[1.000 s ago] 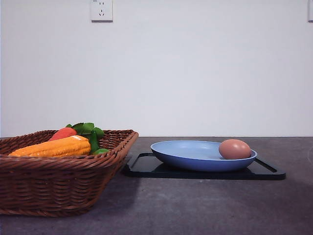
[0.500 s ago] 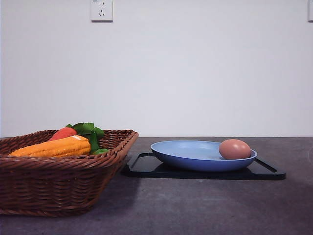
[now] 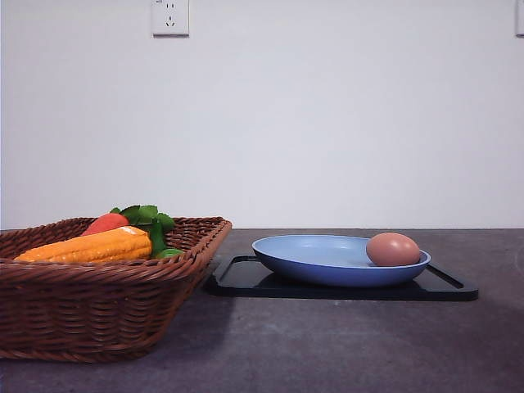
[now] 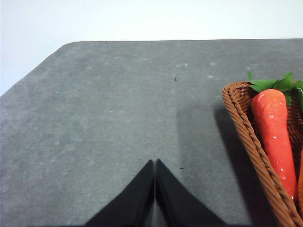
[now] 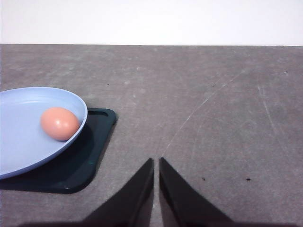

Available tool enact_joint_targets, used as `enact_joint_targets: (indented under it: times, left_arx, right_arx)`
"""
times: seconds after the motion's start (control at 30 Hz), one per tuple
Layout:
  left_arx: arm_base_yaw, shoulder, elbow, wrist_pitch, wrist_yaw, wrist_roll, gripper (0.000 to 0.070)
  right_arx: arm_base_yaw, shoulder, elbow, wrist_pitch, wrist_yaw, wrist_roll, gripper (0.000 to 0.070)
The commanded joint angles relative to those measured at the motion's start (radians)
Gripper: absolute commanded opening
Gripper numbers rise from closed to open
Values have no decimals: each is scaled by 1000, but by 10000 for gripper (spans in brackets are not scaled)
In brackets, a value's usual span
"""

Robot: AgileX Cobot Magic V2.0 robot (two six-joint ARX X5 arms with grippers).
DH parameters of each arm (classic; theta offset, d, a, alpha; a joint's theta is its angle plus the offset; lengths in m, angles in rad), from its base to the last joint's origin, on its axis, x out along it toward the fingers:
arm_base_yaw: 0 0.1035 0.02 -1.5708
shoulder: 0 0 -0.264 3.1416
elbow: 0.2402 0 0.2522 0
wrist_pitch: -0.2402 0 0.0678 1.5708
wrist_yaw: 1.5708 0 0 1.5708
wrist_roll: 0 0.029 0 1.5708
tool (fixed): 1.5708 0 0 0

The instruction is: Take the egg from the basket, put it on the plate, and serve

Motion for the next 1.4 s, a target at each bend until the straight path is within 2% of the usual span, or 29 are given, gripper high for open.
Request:
enact_joint_targets:
  times: [0.0, 1.37]
  left_arx:
    - [2, 0, -20, -9, 0, 8, 0]
    - [2, 0, -20, -9, 0, 8, 0]
  right_arx:
    - [0, 0, -6, 13, 1, 11, 0]
    - [0, 0, -6, 12, 1, 11, 0]
